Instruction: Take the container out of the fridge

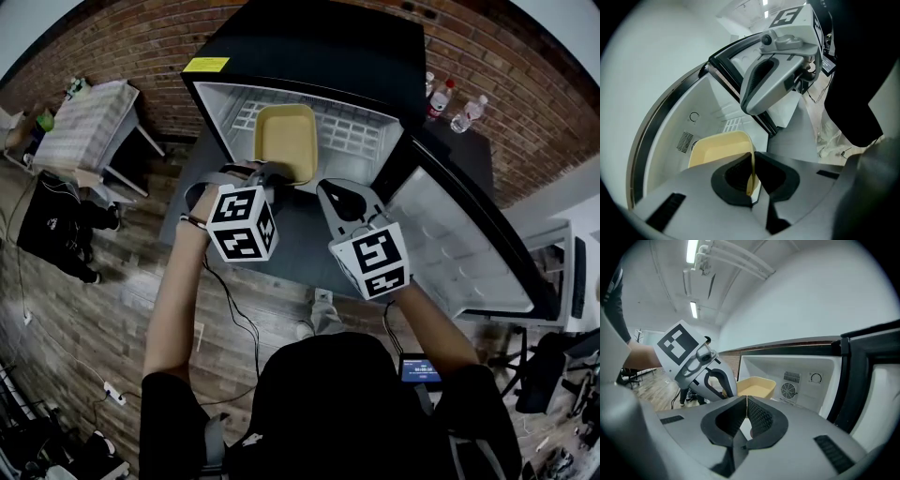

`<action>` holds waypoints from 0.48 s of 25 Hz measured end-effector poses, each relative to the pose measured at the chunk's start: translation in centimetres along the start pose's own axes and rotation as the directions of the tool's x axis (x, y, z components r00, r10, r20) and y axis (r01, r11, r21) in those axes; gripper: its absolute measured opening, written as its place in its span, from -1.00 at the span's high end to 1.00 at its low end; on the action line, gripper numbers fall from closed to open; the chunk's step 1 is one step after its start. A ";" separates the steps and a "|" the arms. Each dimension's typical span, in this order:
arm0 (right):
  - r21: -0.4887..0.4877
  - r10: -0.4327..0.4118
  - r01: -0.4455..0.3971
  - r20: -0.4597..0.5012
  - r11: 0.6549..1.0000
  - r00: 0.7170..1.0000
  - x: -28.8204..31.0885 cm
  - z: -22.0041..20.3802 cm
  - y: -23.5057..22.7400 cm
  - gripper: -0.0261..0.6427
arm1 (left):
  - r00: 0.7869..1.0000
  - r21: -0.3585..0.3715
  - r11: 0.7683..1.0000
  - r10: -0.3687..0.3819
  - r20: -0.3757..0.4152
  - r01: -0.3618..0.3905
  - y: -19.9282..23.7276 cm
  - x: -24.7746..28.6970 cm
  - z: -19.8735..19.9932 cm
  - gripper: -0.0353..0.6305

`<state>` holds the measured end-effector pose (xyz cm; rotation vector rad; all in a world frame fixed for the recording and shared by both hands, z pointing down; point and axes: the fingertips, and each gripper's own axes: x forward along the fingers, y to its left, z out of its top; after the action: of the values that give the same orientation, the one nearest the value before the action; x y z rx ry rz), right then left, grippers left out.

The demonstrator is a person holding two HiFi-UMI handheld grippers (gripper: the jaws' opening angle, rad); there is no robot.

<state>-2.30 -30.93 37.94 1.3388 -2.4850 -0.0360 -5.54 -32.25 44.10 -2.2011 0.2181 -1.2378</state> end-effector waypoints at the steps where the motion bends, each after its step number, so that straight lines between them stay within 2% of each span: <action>1: -0.002 0.000 0.000 0.003 1.000 1.000 -0.4 0.1 0.3 0.80 | 1.000 -0.001 1.000 0.001 -0.003 -0.001 -0.5 -0.4 0.1 0.80; 12: -0.022 -0.002 0.003 0.037 1.000 0.999 -4.8 1.4 4.1 0.80 | 1.000 0.000 1.000 0.013 -0.013 -0.013 -5.5 -4.5 2.0 0.80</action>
<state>-3.53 -24.88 36.02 1.3444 -2.5061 -0.0889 -7.15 -25.11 43.15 -2.1888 0.2374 -1.2455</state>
